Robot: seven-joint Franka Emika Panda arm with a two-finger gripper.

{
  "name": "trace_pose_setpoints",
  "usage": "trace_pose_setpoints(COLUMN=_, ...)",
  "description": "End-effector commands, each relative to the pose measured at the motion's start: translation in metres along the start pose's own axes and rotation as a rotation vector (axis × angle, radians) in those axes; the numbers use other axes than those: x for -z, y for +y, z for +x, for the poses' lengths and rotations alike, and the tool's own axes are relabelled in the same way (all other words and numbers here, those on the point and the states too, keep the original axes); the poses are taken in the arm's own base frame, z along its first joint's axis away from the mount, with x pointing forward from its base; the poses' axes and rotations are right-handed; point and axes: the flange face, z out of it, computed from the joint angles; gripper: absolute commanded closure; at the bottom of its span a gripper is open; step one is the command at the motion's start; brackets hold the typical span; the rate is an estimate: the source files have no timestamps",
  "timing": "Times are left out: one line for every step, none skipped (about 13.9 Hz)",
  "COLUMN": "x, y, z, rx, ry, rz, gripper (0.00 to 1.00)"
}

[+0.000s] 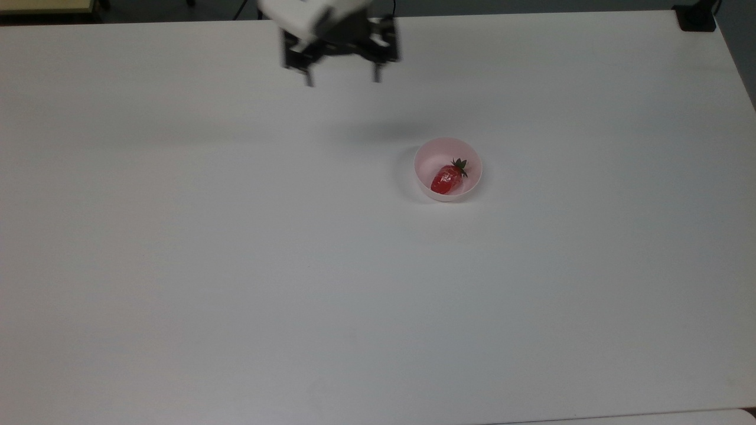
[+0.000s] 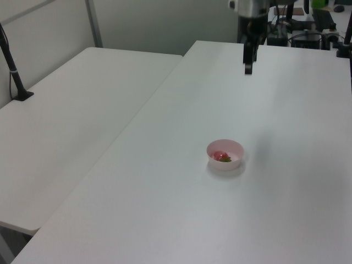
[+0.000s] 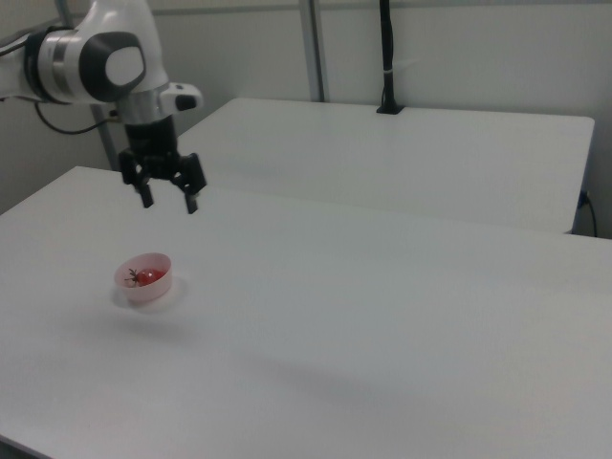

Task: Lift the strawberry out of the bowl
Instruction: 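Move the open gripper over the pink bowl and lower toward the strawberry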

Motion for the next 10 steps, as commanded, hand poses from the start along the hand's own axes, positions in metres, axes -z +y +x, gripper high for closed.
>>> trace_pose_setpoints(x=-0.042, y=-0.083, z=0.018, rx=0.002, ry=-0.022, rz=0.022, gripper=0.0)
trace_pose_setpoints(x=-0.067, y=-0.118, z=0.027, rx=-0.012, ry=-0.015, rz=0.016, gripper=0.01)
trace_pose_setpoints(x=-0.085, y=-0.132, z=0.034, rx=-0.029, ry=-0.006, rz=0.012, gripper=0.03)
trace_pose_setpoints(x=-0.109, y=-0.145, z=0.043, rx=-0.044, ry=0.001, rz=0.009, gripper=0.08)
trace_pose_setpoints(x=-0.123, y=-0.155, z=0.046, rx=-0.037, ry=0.001, rz=0.008, gripper=0.12)
trace_pose_setpoints(x=-0.133, y=-0.162, z=0.049, rx=-0.03, ry=0.006, rz=0.006, gripper=0.15)
trace_pose_setpoints(x=-0.142, y=-0.171, z=0.05, rx=-0.015, ry=0.009, rz=0.0, gripper=0.17)
trace_pose_setpoints(x=-0.151, y=-0.181, z=0.05, rx=-0.007, ry=0.012, rz=-0.008, gripper=0.21)
trace_pose_setpoints(x=-0.159, y=-0.182, z=0.051, rx=-0.014, ry=0.005, rz=-0.015, gripper=0.21)
trace_pose_setpoints(x=-0.166, y=-0.184, z=0.052, rx=-0.013, ry=0.003, rz=-0.021, gripper=0.21)
